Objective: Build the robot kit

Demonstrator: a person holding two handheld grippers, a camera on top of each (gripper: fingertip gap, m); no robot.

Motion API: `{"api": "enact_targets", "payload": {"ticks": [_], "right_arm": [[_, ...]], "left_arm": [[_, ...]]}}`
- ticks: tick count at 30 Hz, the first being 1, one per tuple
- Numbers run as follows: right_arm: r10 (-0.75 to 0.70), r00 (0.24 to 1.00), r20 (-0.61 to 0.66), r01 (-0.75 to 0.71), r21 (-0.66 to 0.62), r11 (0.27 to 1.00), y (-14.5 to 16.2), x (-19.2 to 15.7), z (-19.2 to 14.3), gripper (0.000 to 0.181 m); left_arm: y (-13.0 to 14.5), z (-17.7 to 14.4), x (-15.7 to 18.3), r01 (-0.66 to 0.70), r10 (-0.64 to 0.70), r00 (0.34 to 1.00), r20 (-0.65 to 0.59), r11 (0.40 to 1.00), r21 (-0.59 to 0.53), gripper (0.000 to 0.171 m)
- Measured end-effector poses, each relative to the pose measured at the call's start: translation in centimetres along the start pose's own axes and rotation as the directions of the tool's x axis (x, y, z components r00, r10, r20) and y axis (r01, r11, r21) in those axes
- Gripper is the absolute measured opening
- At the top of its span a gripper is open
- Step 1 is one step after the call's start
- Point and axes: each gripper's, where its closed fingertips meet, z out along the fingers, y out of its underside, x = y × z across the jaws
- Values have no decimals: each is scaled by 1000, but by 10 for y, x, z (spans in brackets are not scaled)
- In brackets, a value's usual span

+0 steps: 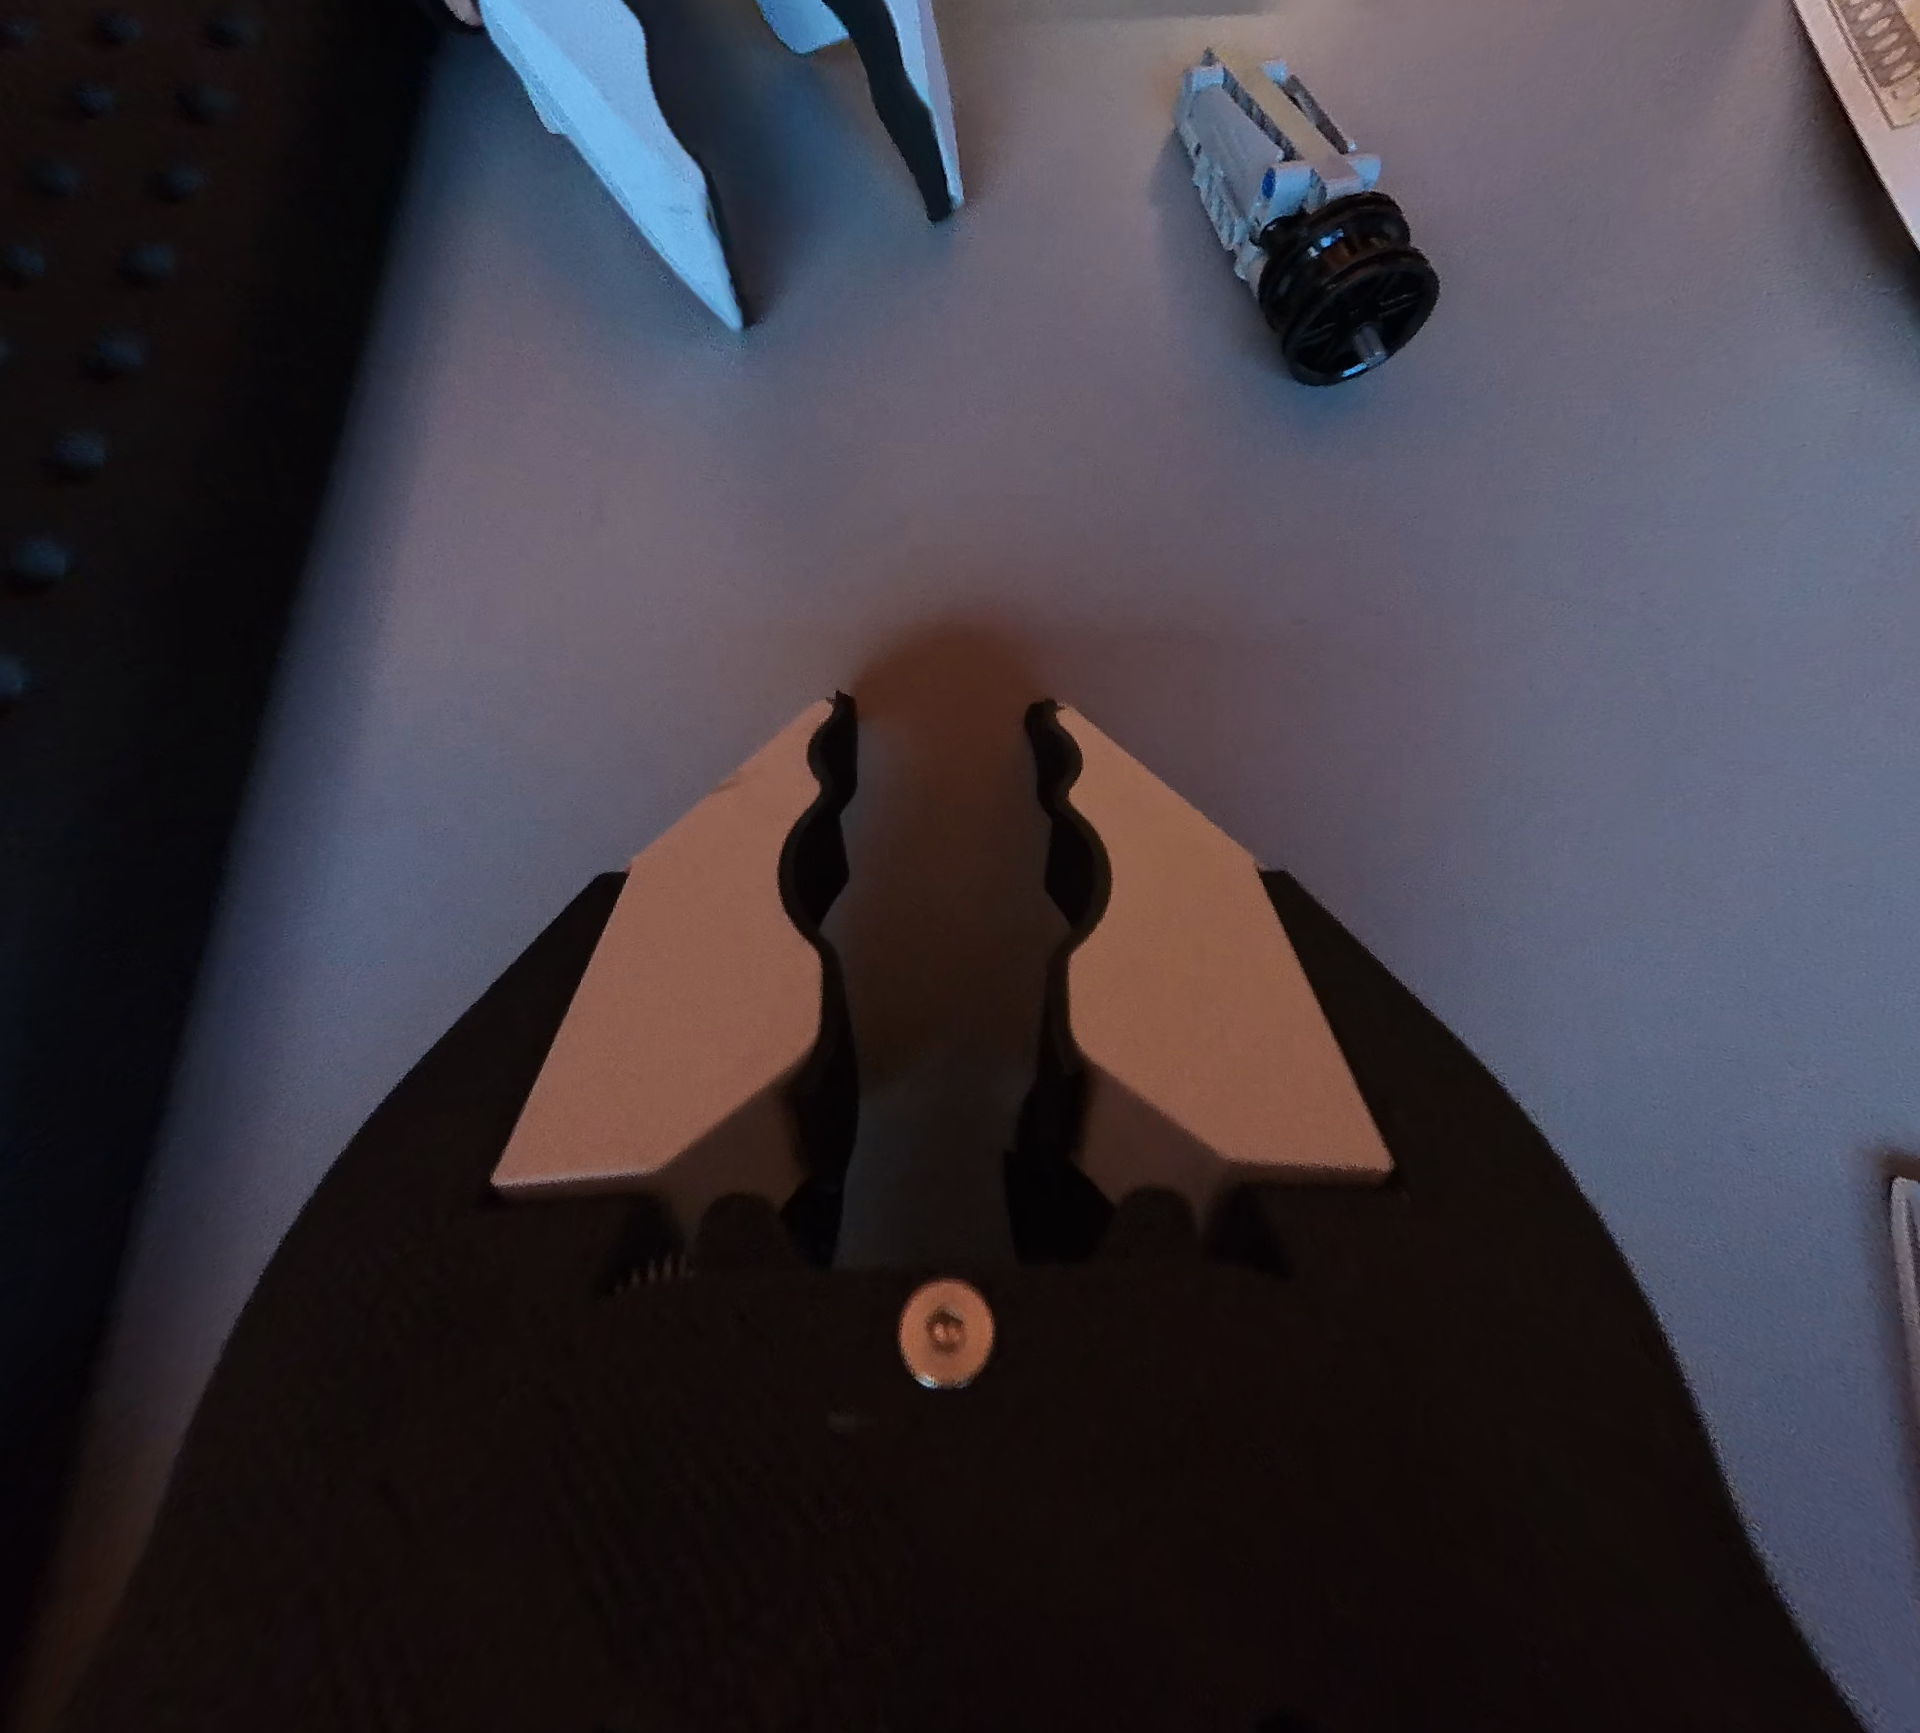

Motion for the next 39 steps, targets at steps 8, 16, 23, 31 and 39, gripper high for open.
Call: {"api": "enact_targets", "payload": {"ticks": [8,16,23,31,39], "right_arm": [[82,996,-41,-82,-1,997,4,12,-4,27],[85,981,-172,-86,-3,996,8,33,-8,21],[-80,927,-366,63,-60,996,15,54,-19,1],[-338,796,-502,244,-244,938,18,71,-20,0],[-484,675,-556,327,-363,873,16,82,-16,0]], "left_arm": [[4,-5,-10,2,-2,998,56,1000,-2,61],[1,-6,-3,-99,98,992,78,995,4,46],[4,-7,6,-79,80,997,17,996,-49,30],[5,-8,16,-143,143,990,-9,988,-52,16],[6,-8,22,-221,222,975,3,974,-56,3]]}}
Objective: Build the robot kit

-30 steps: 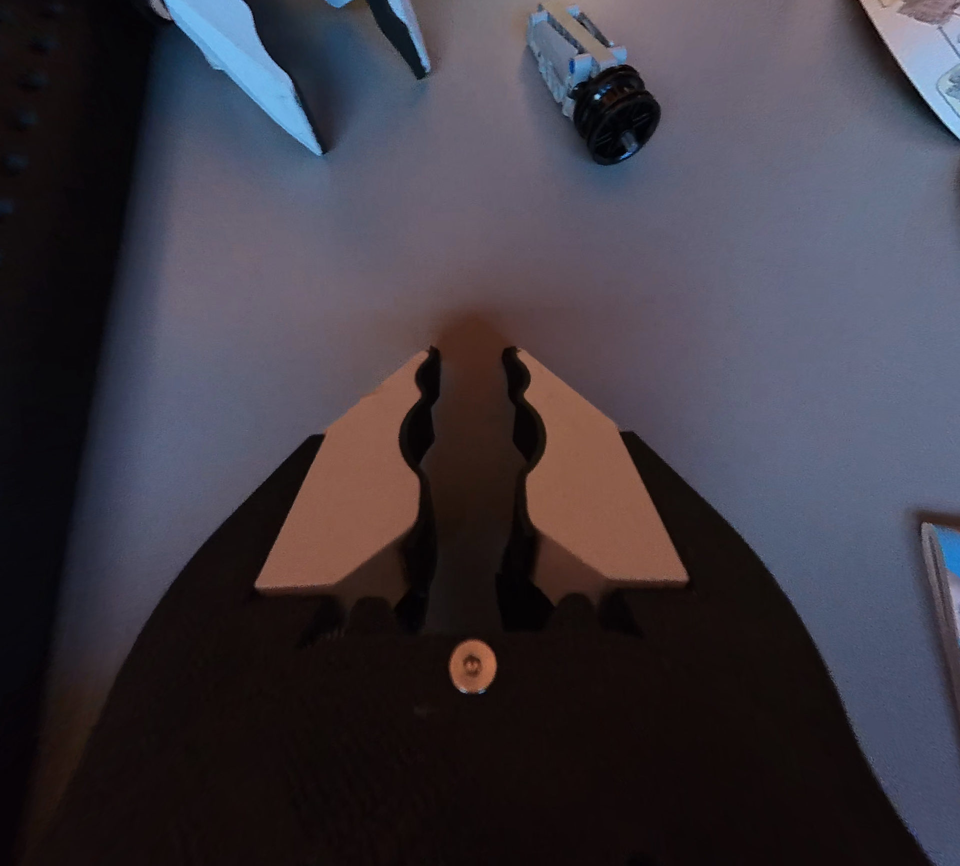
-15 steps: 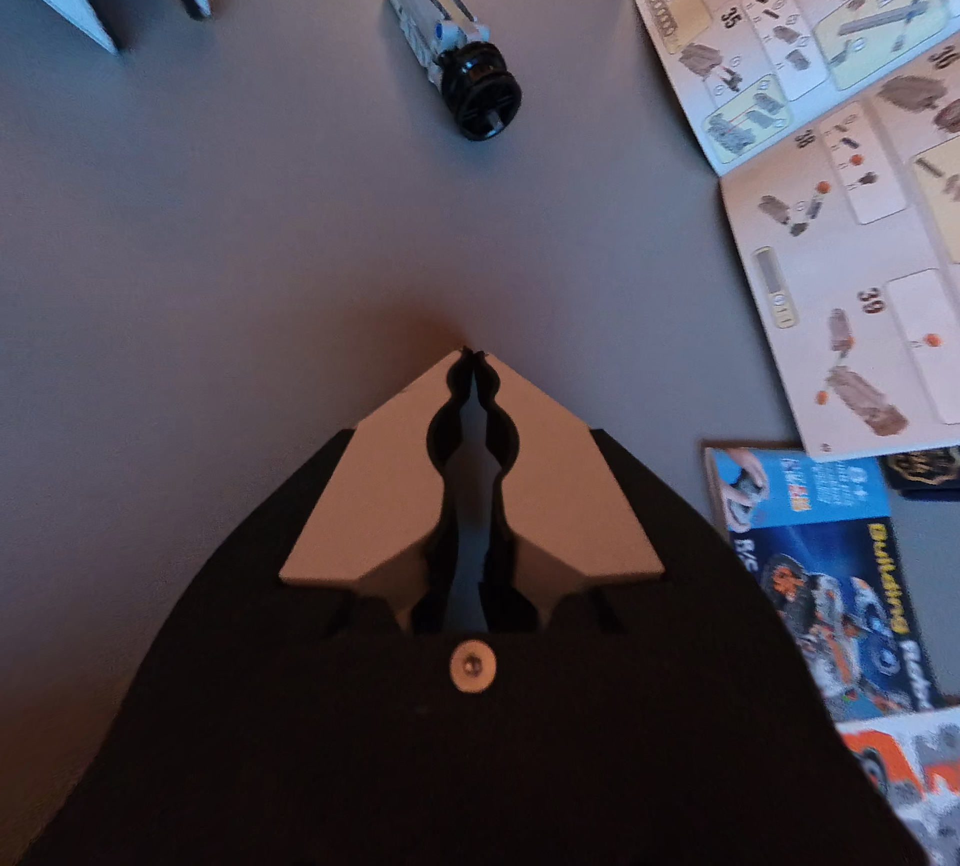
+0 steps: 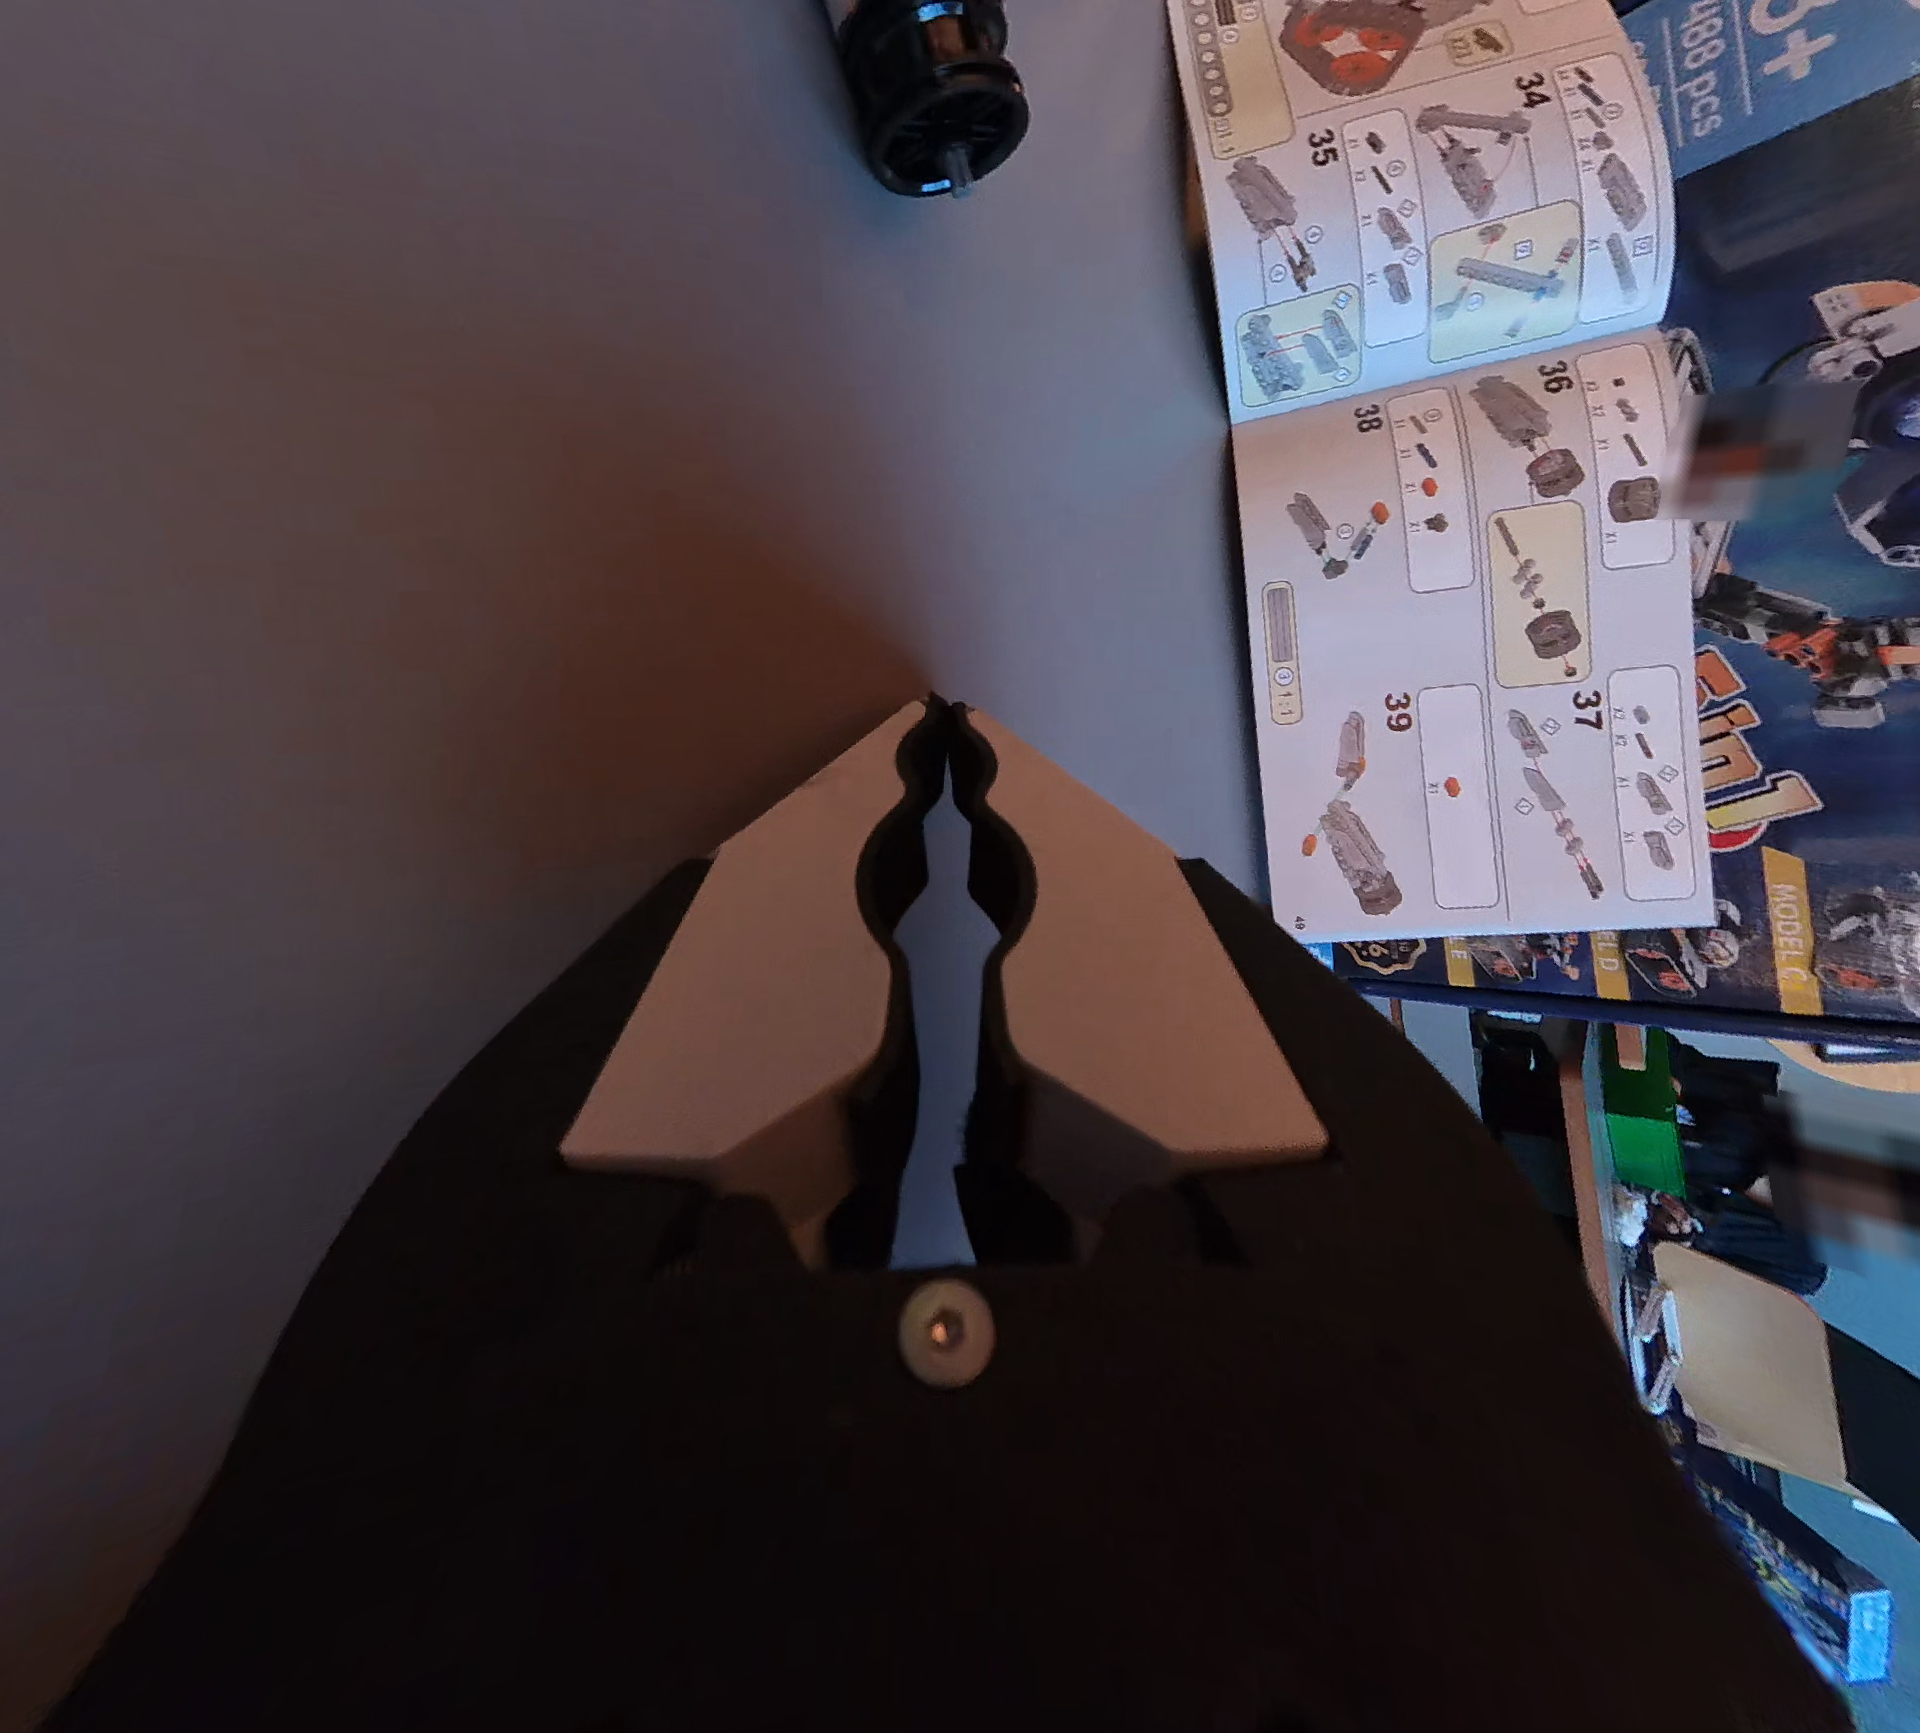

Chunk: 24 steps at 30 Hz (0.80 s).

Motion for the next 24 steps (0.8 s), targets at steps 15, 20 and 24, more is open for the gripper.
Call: {"api": "enact_targets", "payload": {"ticks": [15,20,24], "right_arm": [[171,985,31,-171,4,985,-9,4,11,0],[277,953,124,-286,58,956,-38,-3,21,0],[207,973,98,-215,83,973,-45,-6,22,0]], "left_arm": [[0,0,2,-44,44,999,23,999,-1,1],[0,0,2,-49,49,998,25,999,0,0],[0,0,2,-48,48,999,25,999,1,0]]}}
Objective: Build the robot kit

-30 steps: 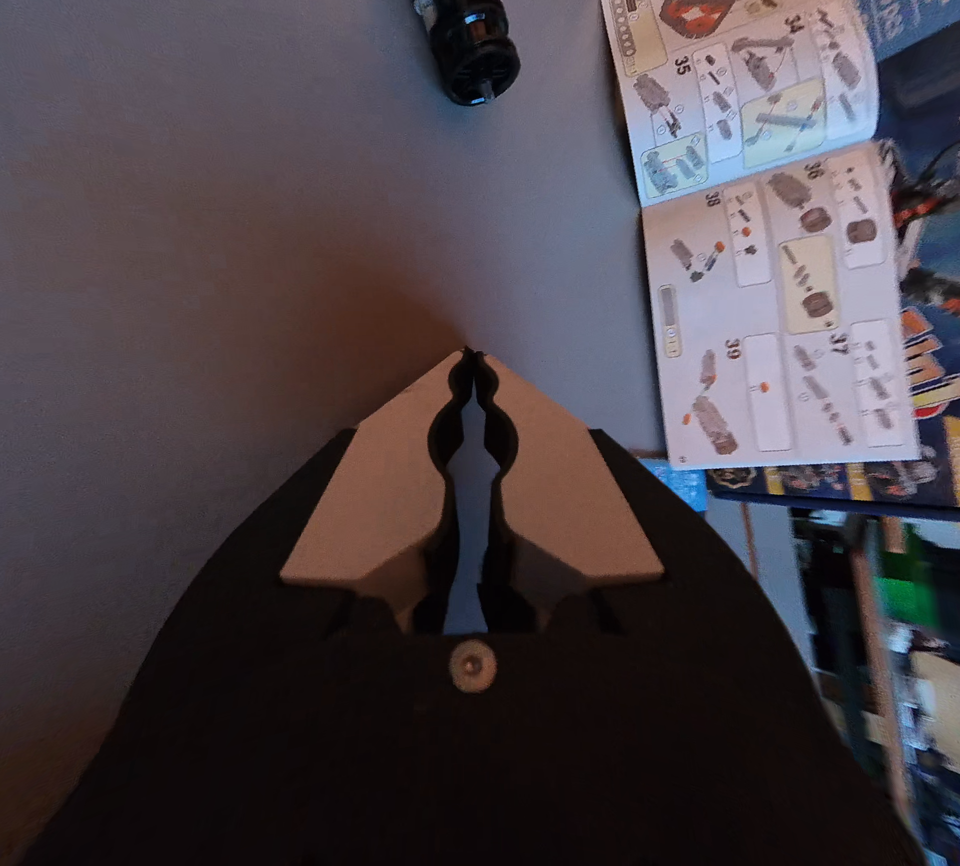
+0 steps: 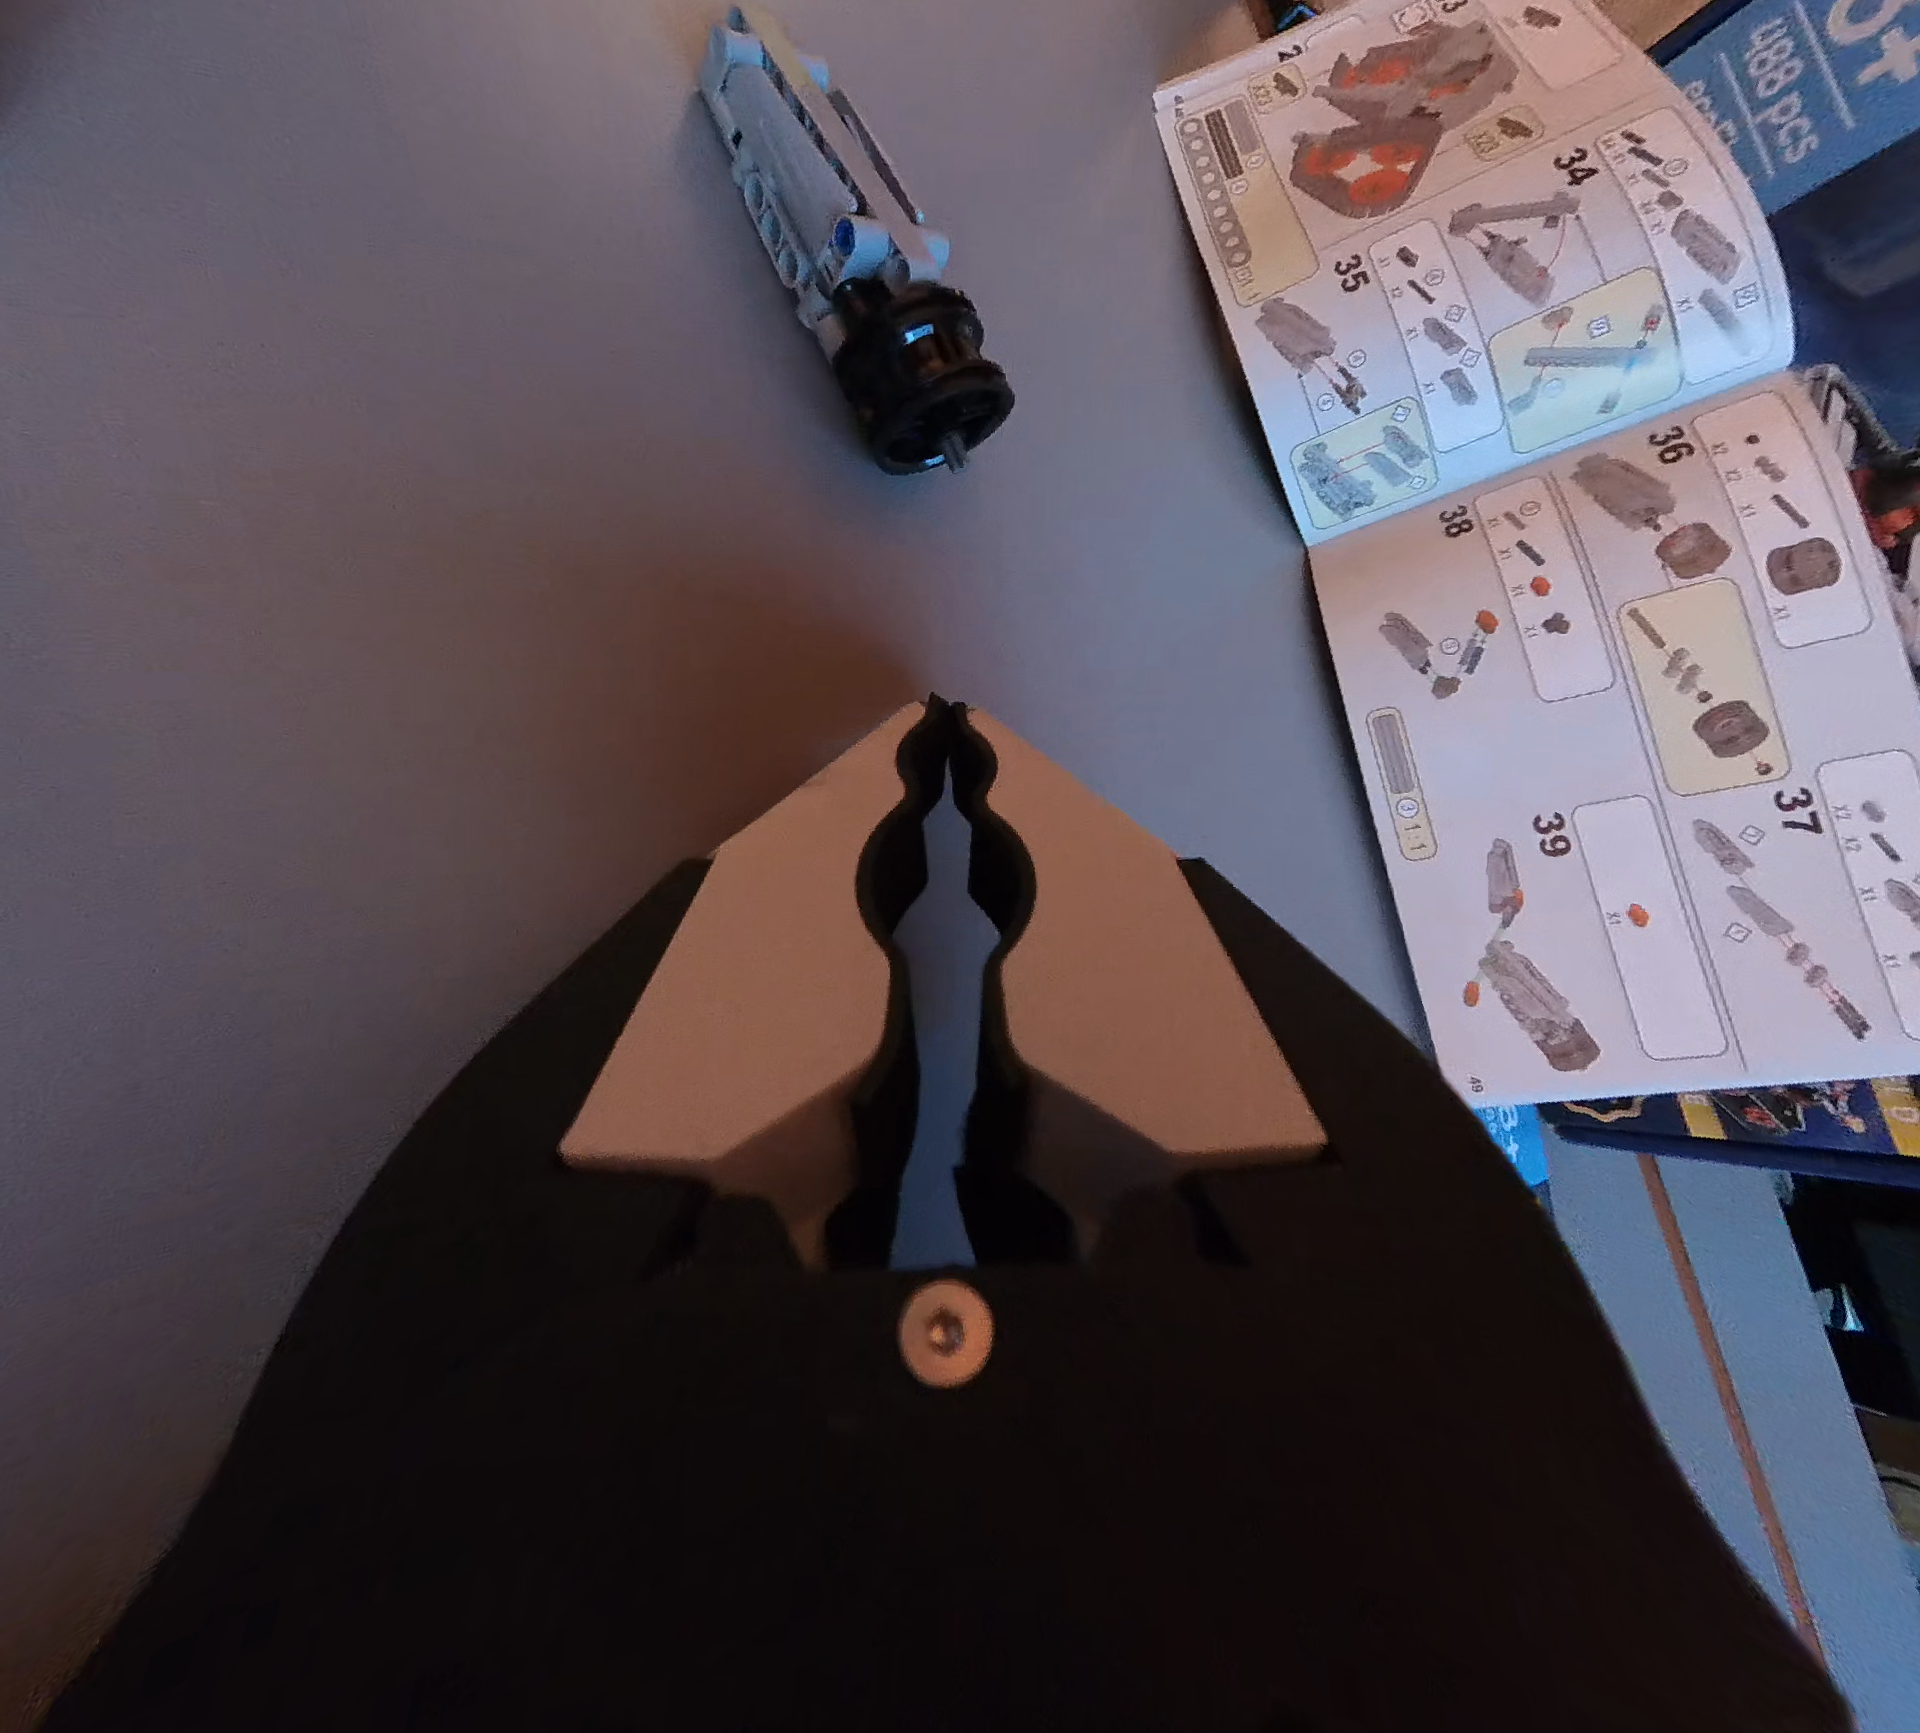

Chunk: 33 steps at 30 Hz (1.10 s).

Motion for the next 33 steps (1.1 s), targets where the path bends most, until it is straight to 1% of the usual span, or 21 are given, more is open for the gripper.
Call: {"api": "enact_targets", "payload": {"ticks": [6,11,14,16,18,19,20,21,22,24,26,28,29,30,32,33], "right_arm": [[90,995,49,-90,6,996,-7,-4,2,0],[93,991,96,-94,11,995,-15,-14,4,0],[127,982,138,-129,9,992,-16,-25,-5,0],[108,978,177,-114,24,993,-13,-37,-22,0],[48,982,180,-57,41,998,-2,-42,-42,0],[18,985,171,-28,52,998,5,-43,-52,0],[-1,987,158,-7,50,999,13,-42,-60,0],[-14,988,153,10,30,999,21,-42,-67,0],[-28,988,154,26,16,1000,26,-43,-74,0],[-52,981,185,43,53,998,27,-52,-86,0],[-62,970,235,37,109,993,25,-60,-95,0],[-36,960,277,1,124,992,24,-64,-99,0],[-12,949,314,-27,121,992,22,-68,-101,0],[11,936,351,-54,113,992,21,-72,-103,0],[52,918,394,-98,98,990,21,-79,-109,2],[43,918,395,-98,122,988,20,-80,-113,0]], "left_arm": [[0,0,0,-16,16,1000,12,1000,0,0],[0,0,0,-16,16,1000,17,1000,2,1],[0,0,-1,-13,13,1000,22,1000,6,3],[0,-1,-4,-13,13,999,40,1000,10,9],[-2,2,-10,-13,12,998,68,1000,22,15],[-5,3,-16,-3,0,995,97,999,39,30],[-7,4,-24,8,-15,990,137,999,50,52],[-9,4,-32,15,-23,985,168,999,50,66],[-11,3,-39,19,-30,981,190,998,56,72],[-18,1,-57,42,-63,972,226,994,98,76],[-26,-1,-77,73,-104,964,245,988,134,73],[-29,1,-97,104,-136,958,253,985,135,71],[-27,6,-106,128,-155,956,248,984,121,74],[-26,13,-110,155,-176,961,215,982,110,75],[-29,27,-100,176,-183,981,67,980,96,79],[-30,32,-95,169,-170,985,5,981,90,81]]}}
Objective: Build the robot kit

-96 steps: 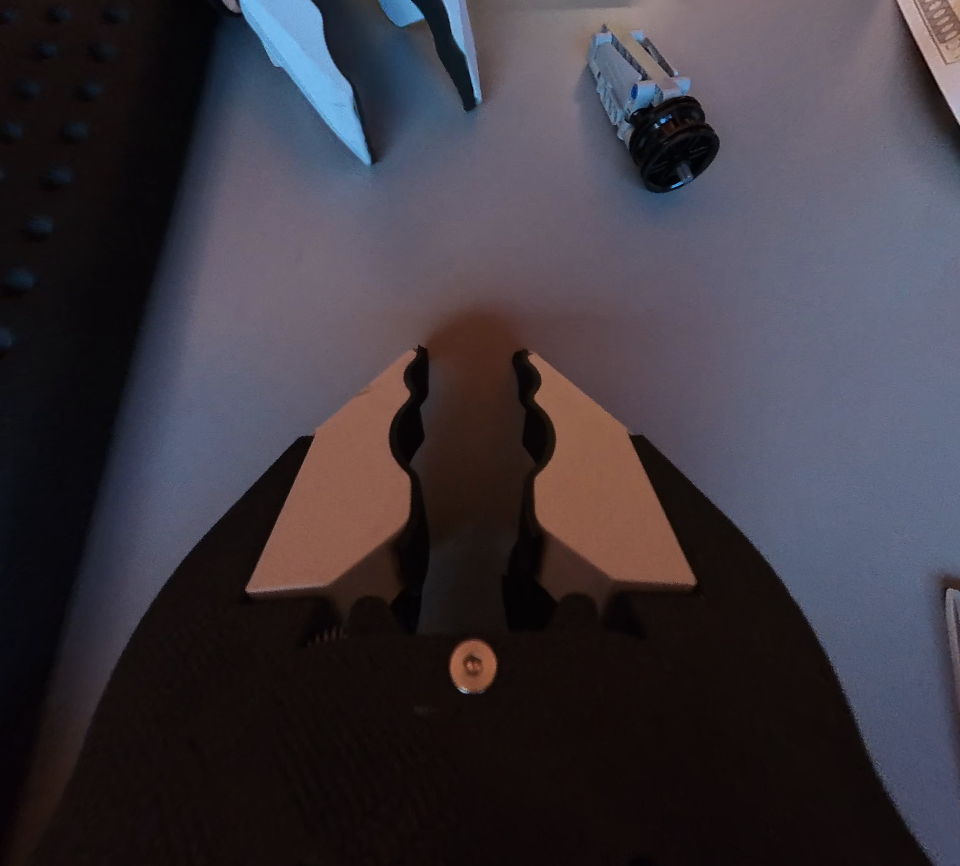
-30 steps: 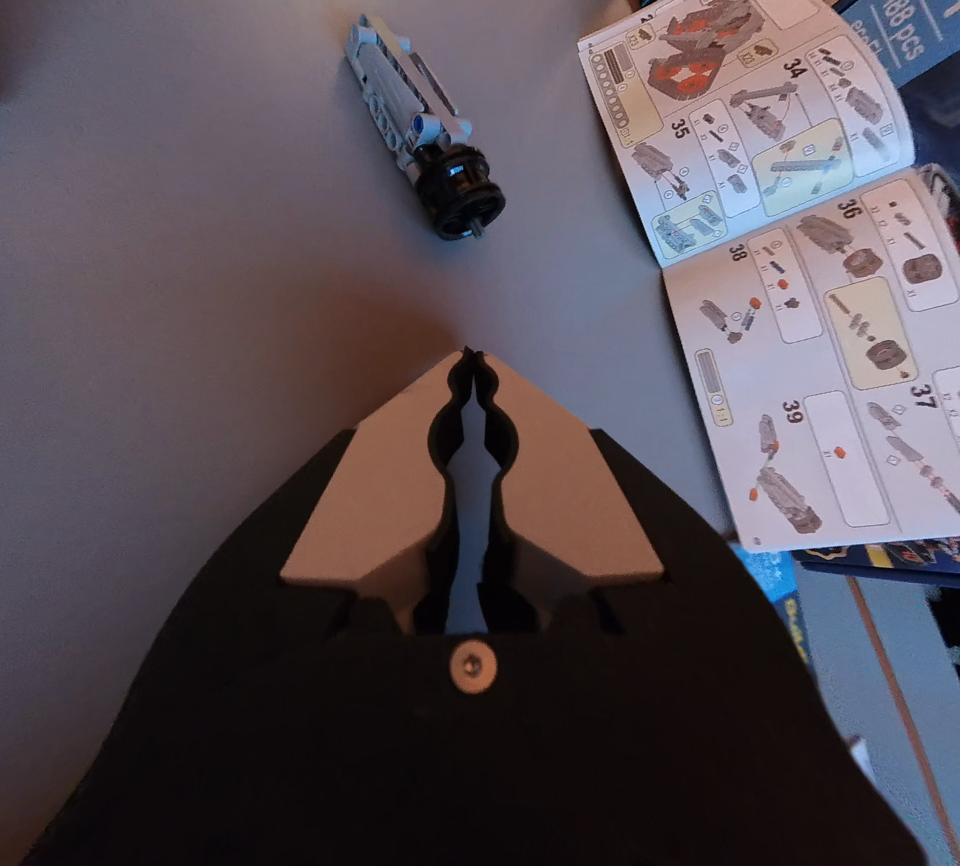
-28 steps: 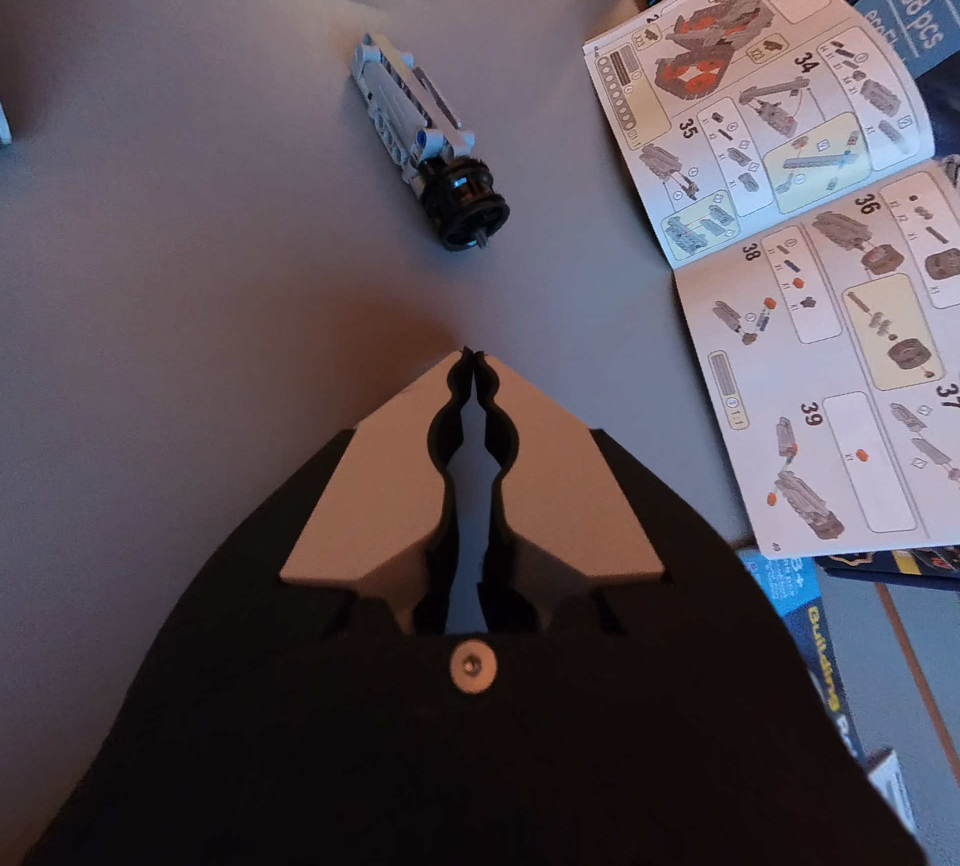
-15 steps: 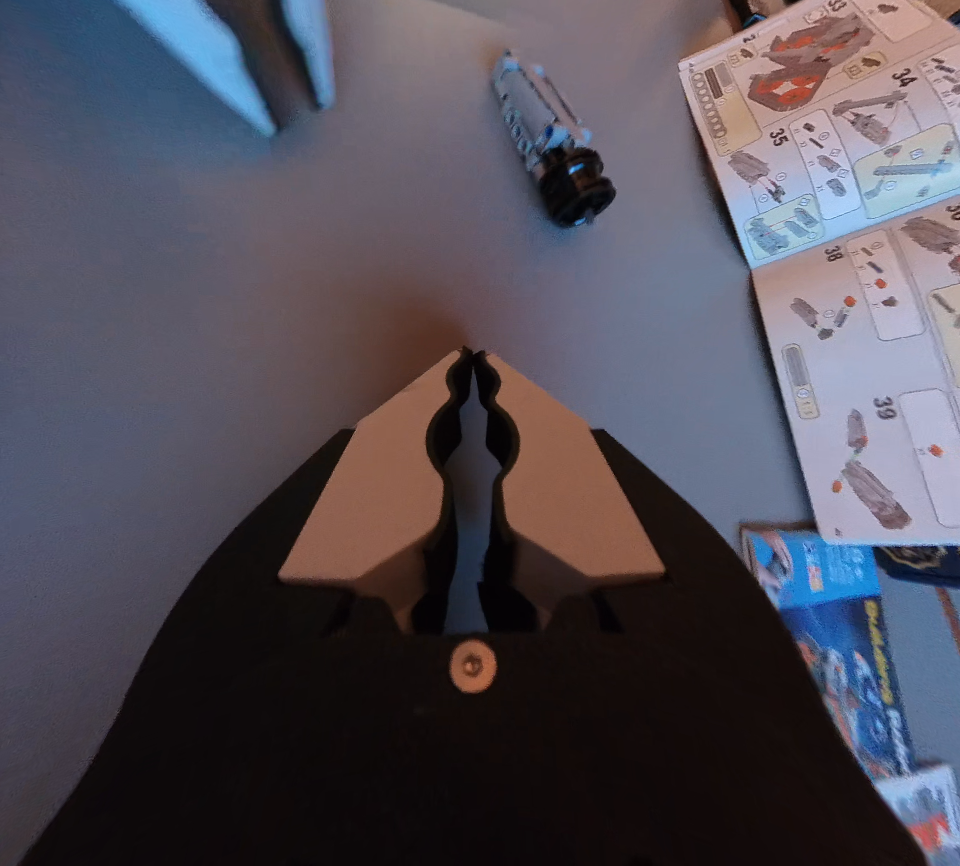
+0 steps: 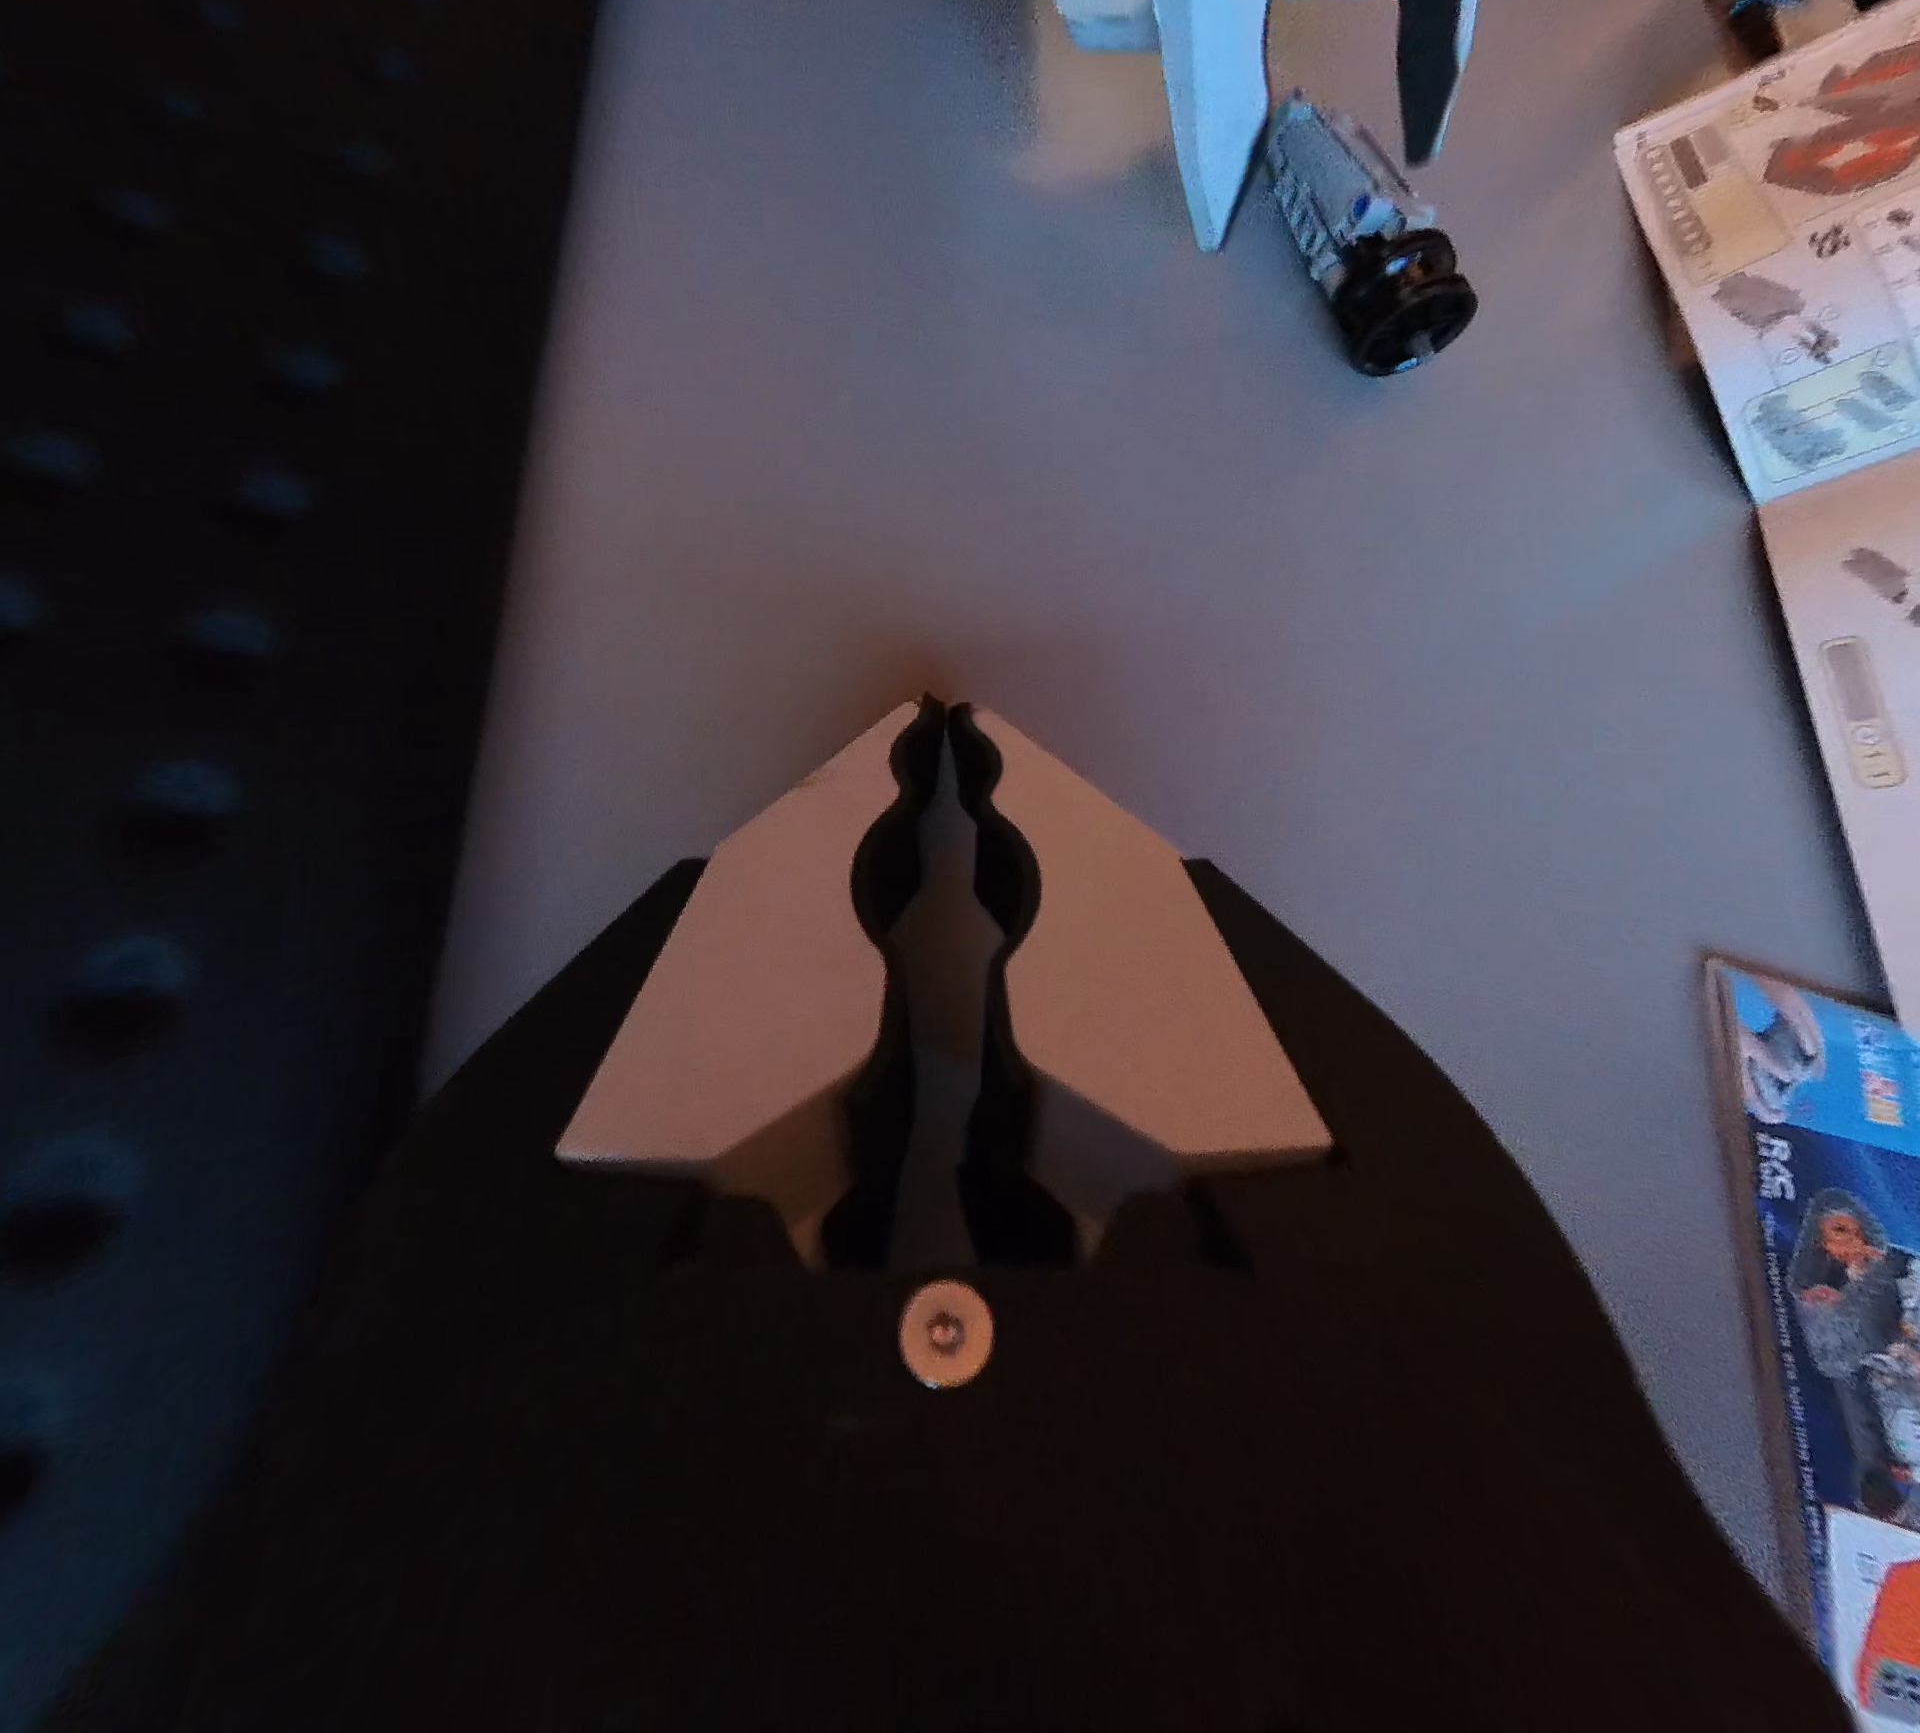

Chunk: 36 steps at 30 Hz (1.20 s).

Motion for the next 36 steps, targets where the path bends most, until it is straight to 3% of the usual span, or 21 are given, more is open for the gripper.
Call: {"api": "enact_targets", "payload": {"ticks": [6,9,17,25,30,36], "right_arm": [[-49,999,-22,49,7,999,3,3,-4,1],[-42,999,-19,42,7,999,4,4,-4,1],[-64,998,-20,64,12,998,4,4,-4,1],[-73,997,-18,73,12,997,4,3,-4,0],[-73,997,-20,73,13,997,4,3,-4,0],[-65,998,-18,65,11,998,5,4,-5,0]], "left_arm": [[17,8,-23,-75,76,997,7,994,-78,73],[16,10,-26,-28,27,1000,-16,998,-63,61],[18,11,-29,-114,115,993,21,992,-51,33],[16,15,-33,-92,92,996,12,995,-27,30],[16,14,-39,-75,76,996,45,997,-20,50],[21,8,-42,-57,58,997,48,998,-19,52]]}}
